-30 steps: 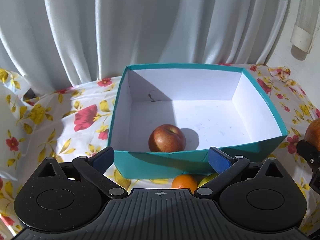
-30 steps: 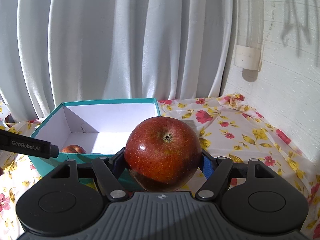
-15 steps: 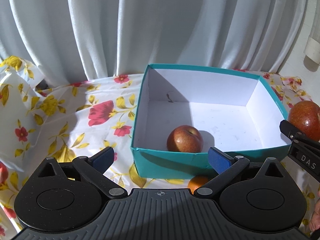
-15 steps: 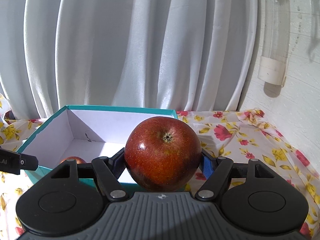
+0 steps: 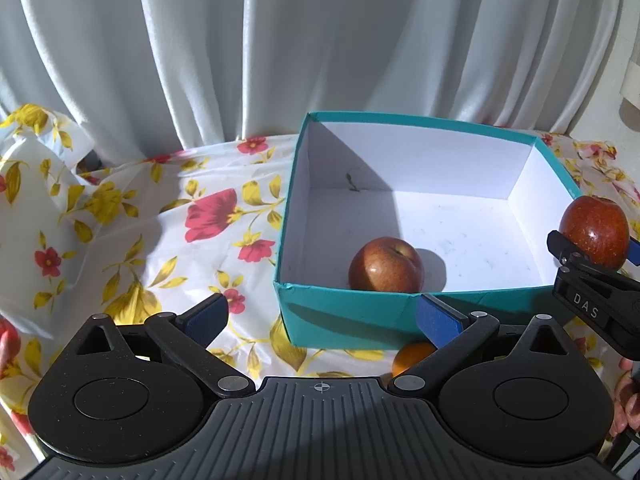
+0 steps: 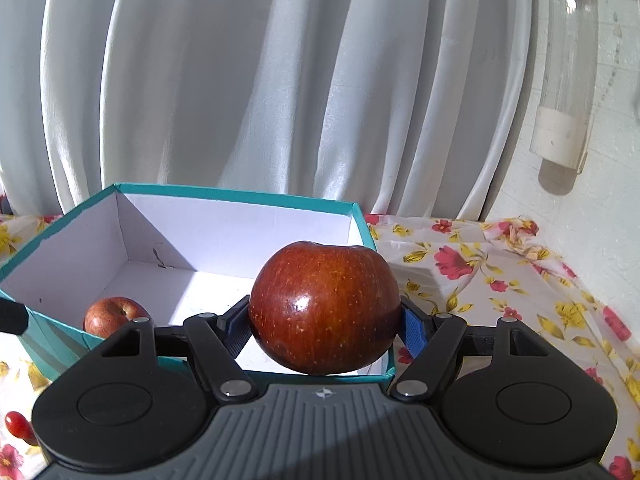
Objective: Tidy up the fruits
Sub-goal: 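Lower the large red apple into the teal box and open the right gripper, then move the left gripper to the brown kiwi and grasp it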
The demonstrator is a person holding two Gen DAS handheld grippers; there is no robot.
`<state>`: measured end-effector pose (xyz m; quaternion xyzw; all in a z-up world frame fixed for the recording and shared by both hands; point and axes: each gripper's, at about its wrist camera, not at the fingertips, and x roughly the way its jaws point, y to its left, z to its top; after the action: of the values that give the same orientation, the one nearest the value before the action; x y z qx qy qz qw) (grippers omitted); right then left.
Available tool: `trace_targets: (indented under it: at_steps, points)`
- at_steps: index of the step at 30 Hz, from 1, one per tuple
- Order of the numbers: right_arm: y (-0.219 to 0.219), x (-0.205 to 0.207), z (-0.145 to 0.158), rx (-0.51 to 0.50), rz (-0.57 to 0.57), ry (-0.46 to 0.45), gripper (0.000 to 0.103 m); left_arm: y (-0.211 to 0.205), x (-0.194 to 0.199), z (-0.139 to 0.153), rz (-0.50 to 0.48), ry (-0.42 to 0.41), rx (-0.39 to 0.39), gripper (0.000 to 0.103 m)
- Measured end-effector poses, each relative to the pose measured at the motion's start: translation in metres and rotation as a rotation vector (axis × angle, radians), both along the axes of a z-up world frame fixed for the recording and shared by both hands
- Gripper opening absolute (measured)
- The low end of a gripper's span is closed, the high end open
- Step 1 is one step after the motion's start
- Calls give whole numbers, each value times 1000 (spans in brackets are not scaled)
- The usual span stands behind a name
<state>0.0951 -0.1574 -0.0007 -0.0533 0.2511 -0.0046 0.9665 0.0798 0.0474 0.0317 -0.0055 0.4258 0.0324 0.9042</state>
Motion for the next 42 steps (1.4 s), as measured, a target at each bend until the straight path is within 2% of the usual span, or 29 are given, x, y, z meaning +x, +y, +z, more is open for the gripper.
trace_targets:
  at_steps: [2,19,20,21,24,30,31,33,34,38,40,42]
  points:
    - [3,0,-2,-34,6,-1,73,0,1,-1,0,4,-2,102]
    - [4,2,-4,-38,-4,-8,74,-5,1,-10,-28,27,13,102]
    - [5,3,-4,-38,-5,-7,74,-5,0,-11,-28,29,13,102]
    - [5,2,-3,-47,-11,-6,67,-5,0,-11,-27,31,14,102]
    - [1,4,-3,-30,-30,12,63,-4,-1,-10,-24,29,11,102]
    - [-7,-4,4,-5,-29,21,61,-4,-5,-6,-31,2,5,102]
    - [-9,-9,7,4,-28,8,63,-4,-7,-5,-38,-12,0,102]
    - [-13,-21,14,22,-19,-24,82,-6,-12,-4,-51,-45,2,102]
    - [-15,-29,19,30,-16,-49,85,-8,-14,-3,-61,-62,8,102]
    - [-19,-77,38,56,2,-219,103,-14,-29,-6,-105,-119,46,102]
    - [-18,-102,41,54,25,-304,103,-16,-38,-10,-129,-143,59,102]
    - [-16,-117,40,34,57,-297,103,-17,-46,-14,-157,-153,48,102]
